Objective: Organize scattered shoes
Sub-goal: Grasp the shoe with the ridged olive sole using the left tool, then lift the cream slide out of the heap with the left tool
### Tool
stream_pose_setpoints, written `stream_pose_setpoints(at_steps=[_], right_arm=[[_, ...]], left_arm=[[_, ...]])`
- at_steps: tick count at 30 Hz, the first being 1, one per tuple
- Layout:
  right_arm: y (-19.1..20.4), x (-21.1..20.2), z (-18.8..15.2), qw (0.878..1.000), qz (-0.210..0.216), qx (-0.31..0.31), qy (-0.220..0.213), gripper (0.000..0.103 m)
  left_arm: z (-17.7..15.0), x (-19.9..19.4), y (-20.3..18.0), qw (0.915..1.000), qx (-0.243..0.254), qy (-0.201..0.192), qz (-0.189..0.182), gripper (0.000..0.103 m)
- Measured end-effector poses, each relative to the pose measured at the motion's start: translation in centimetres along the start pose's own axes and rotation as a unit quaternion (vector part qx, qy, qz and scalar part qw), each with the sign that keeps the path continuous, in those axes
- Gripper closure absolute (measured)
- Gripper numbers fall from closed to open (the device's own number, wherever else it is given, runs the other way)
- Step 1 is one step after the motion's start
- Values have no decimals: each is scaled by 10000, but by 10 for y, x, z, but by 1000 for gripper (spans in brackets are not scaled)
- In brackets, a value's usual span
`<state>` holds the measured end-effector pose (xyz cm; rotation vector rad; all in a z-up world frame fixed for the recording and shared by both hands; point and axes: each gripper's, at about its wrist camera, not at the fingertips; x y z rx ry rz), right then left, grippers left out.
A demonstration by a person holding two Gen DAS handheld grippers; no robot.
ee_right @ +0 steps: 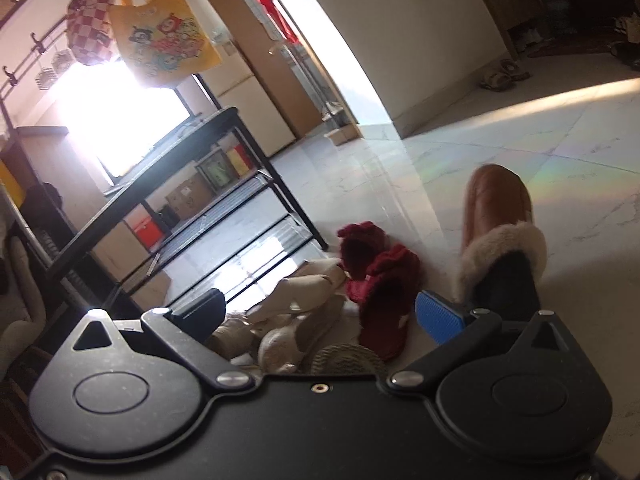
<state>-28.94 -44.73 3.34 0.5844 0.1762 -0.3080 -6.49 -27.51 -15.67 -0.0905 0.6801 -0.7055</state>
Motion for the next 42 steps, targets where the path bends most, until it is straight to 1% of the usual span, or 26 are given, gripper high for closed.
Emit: stream_pose_setpoints(at_steps=[2,5,8,10,12,14,15,16,18,20,22,24,26,29,31,33,35,36,38,39,40,42], right_arm=[[2,-2,0,10000,-7,-24,-16,0],[-1,-1,1,10000,-64,19,-1,0],[-5,1,2,9999,-126,87,13,0],[-11,3,3,9998,-138,144,16,0],[-13,5,2,9998,-105,159,25,0],[-11,7,2,9999,-62,143,34,0],[-11,8,1,9999,-55,147,38,0],[-11,9,1,9999,-49,152,42,0],[-10,11,1,9999,-37,161,50,0],[-10,12,1,9998,-24,170,58,0],[-9,14,1,9998,-12,179,66,0],[-9,16,1,9998,1,188,74,0],[-8,17,1,9998,13,197,82,0],[-8,20,1,9997,32,210,94,0],[-7,21,1,9997,43,218,99,0],[-6,12,2,9997,55,227,84,0],[-6,12,2,9997,57,214,91,0],[-6,12,1,9997,53,212,97,0],[-8,12,0,9997,30,230,107,0],[-9,12,0,9996,16,241,110,0],[-10,12,0,9996,2,252,112,0],[-11,12,-1,9996,-16,270,115,0]], left_arm=[[-4,2,3,9998,-161,141,10,5],[-19,2,7,9987,-335,354,-142,5],[-36,0,6,9977,-267,543,-316,5],[-41,0,3,9979,-139,555,-310,8],[-41,3,4,9982,-139,511,-281,9],[-39,6,5,9985,-162,465,-256,17],[-37,6,6,9988,-116,415,-212,31],[-36,6,6,9990,-72,393,-220,33],[-31,5,9,9990,30,308,-320,42],[-27,3,14,9989,-73,265,-384,50],[-22,0,17,9985,-199,229,-457,61],[-16,-3,19,9977,-308,227,-566,67],[-14,-5,19,9969,-303,270,-670,72],[-17,-7,16,9953,-250,479,-802,72],[-24,-9,18,9950,-364,513,-781,71],[-26,-8,24,9938,-583,555,-771,71],[-27,-9,26,9926,-705,607,-779,71],[-29,-10,27,9920,-736,647,-791,69],[-36,-10,22,9914,-579,817,-844,66],[-40,-11,19,9923,-417,805,-840,62],[-41,-12,17,9929,-325,769,-843,61],[-44,-12,11,9936,-205,686,-879,62]])
Point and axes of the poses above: each gripper's, at about its wrist camera, not at the fingertips, and x roughly the way its jaws point, y to its left, z to its top, and after that the axes turned 9 degrees about -y, right-handed
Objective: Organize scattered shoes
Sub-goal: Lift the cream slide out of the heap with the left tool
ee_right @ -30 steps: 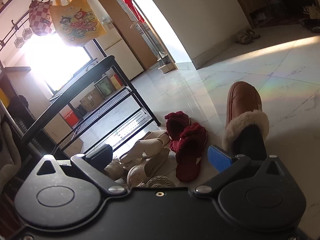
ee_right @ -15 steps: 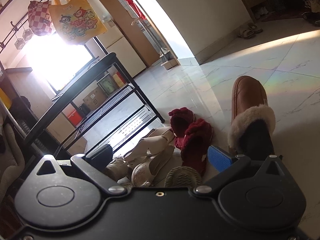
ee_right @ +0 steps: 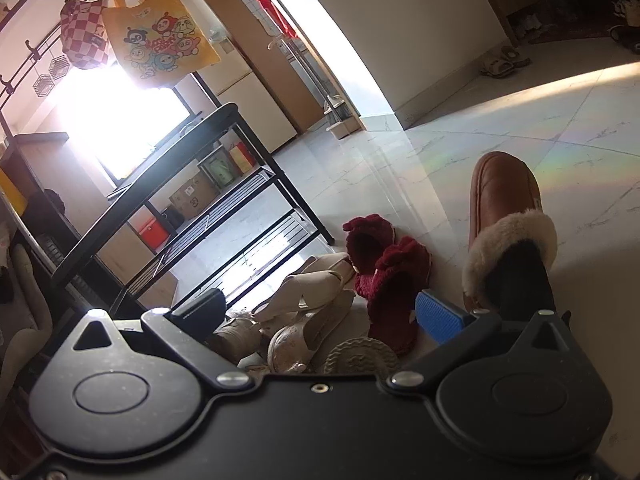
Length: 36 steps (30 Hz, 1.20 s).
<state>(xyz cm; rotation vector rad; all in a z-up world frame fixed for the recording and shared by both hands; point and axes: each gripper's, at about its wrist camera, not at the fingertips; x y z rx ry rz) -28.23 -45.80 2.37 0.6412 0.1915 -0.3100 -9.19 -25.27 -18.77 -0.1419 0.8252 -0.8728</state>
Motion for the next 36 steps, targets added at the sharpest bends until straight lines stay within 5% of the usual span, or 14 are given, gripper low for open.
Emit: stream_pose_setpoints(at_steps=[8,22,36], right_arm=[[1,-1,-2,10000,15,-3,27,0],[5,-2,-6,10000,15,52,66,0],[68,22,-29,9967,645,-164,473,0]], left_arm=[[13,-2,-16,9994,154,-234,-193,83],[20,-23,-7,9991,66,-358,-214,84],[30,-125,38,9955,55,-947,52,85]])
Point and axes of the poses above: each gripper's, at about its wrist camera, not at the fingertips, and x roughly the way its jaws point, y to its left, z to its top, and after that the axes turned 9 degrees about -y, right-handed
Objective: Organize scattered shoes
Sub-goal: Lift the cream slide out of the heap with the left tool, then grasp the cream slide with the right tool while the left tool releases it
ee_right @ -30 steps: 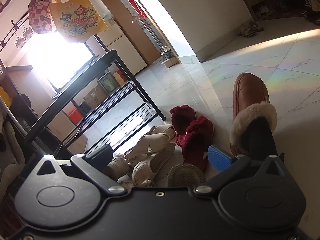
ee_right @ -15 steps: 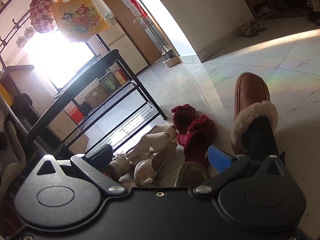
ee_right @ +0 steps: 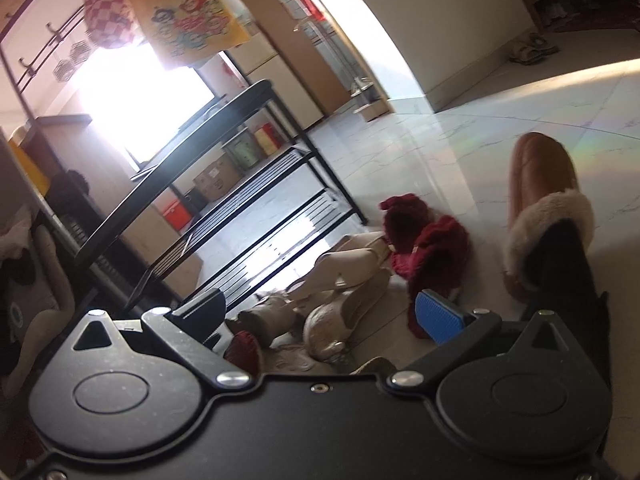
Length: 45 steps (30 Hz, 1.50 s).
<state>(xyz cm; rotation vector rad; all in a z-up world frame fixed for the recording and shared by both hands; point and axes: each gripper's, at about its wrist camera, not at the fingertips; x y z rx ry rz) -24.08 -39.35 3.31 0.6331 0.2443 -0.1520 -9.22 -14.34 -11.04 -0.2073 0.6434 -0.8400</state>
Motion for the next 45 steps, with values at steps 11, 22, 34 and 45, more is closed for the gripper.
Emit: stream_pose_setpoints(at_steps=[11,22,34,45], right_arm=[[70,32,-25,9967,647,-219,442,0],[119,67,-66,9900,838,-342,1080,0],[123,96,-108,9817,580,-365,1774,0],[116,113,-125,9746,605,-423,2113,0]], left_arm=[[29,-132,54,9971,310,-552,423,85],[13,-212,115,9869,6,-1024,1245,85],[-16,-207,154,9731,-139,-959,2091,80],[-28,-214,170,9566,-218,-950,2745,34]])
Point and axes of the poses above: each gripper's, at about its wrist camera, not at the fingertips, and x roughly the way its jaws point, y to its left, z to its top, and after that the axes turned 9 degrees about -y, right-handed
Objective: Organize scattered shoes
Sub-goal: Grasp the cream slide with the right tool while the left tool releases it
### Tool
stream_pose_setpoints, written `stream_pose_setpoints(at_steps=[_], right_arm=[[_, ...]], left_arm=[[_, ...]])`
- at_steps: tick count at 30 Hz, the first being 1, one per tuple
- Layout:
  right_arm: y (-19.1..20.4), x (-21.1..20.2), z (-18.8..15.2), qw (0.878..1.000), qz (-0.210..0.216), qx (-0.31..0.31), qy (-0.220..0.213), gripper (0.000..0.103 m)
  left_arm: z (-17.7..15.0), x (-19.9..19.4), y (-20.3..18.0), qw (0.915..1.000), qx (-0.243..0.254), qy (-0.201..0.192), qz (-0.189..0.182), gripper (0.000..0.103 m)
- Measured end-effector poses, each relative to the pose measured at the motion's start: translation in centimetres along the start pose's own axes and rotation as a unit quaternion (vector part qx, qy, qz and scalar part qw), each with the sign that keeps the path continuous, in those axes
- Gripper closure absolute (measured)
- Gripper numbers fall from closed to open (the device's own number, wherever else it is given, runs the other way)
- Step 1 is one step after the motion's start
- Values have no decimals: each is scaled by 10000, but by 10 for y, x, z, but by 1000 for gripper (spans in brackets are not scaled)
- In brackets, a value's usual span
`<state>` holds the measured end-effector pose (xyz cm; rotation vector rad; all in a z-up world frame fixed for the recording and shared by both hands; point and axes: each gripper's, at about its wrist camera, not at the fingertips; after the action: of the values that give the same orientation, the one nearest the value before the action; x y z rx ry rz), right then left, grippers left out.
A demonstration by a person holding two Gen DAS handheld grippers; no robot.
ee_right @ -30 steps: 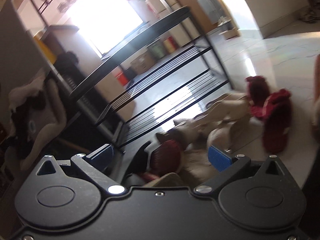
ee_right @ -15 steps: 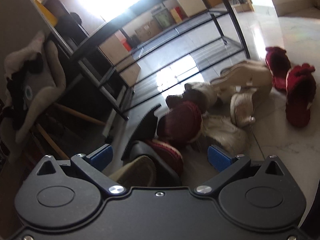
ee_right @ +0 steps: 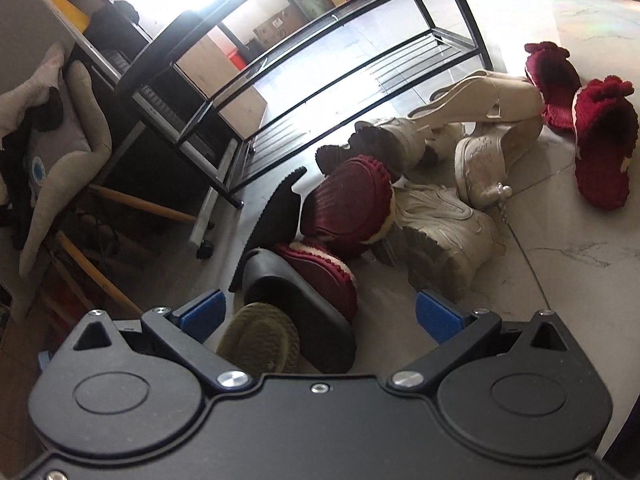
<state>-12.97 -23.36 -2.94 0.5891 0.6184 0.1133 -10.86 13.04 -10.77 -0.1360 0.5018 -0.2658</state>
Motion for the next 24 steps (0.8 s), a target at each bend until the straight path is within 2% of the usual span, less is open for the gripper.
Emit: stream_pose_setpoints(at_steps=[3,9,11,14,20,22,24], right_arm=[[7,27,-5,9993,197,34,317,0],[20,82,-16,9937,589,102,949,0],[24,100,-19,9906,719,124,1158,0],[31,128,-25,9848,914,158,1471,0],[44,183,-35,9690,1298,224,2091,0],[43,201,-43,9662,1058,611,2270,0],[46,209,-46,9674,946,597,2271,0]], left_arm=[[4,-5,2,9998,-1,-145,109,32],[23,-23,13,9976,-355,-453,379,32],[30,-33,15,9955,-382,-641,579,29],[38,-50,18,9895,-375,-992,978,17],[42,-63,29,9816,-418,-1354,1278,16],[41,-62,32,9809,-438,-1375,1306,14],[39,-60,35,9811,-520,-1337,1295,9]])
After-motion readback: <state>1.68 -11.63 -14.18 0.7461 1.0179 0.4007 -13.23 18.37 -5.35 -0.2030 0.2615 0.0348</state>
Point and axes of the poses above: each gripper's, at about its wrist camera, not at the fingertips, and x roughly the way its jaws point, y to its left, z to its top, and after that the axes turned 9 degrees about -y, right-handed
